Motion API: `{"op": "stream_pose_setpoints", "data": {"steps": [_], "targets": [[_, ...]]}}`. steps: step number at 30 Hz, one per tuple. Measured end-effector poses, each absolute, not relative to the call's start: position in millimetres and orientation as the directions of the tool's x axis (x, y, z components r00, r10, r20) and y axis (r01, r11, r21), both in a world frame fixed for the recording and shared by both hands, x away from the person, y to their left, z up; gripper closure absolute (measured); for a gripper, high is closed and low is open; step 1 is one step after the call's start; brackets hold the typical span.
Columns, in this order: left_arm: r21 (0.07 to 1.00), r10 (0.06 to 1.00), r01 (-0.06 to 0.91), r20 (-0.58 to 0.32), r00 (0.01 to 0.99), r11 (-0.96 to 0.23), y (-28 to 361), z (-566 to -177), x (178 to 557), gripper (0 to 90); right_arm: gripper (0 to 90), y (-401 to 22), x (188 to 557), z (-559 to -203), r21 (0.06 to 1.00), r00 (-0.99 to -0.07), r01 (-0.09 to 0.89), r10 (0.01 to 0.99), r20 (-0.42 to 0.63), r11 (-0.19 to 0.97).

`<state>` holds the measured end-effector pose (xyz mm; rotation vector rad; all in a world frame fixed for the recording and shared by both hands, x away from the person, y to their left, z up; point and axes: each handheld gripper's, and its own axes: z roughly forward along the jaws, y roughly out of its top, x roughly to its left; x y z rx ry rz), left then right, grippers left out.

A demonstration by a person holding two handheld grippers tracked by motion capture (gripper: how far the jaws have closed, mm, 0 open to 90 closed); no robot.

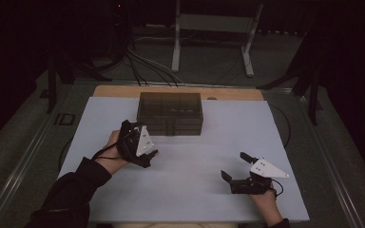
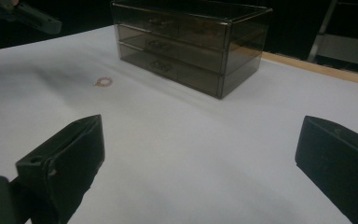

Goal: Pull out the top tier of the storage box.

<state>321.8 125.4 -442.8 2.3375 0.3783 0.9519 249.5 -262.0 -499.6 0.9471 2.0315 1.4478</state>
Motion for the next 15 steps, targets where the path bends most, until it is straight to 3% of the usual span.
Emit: {"op": "stream_pose_setpoints", "data": {"steps": [15], "targets": [[0.505,0.393,0.020,0.645,0.655,-0.863,102,-447,326,0.0,1.5,-262,249,-499,0.943,-0.653,0.263,0.757,0.019,0.203]]}}
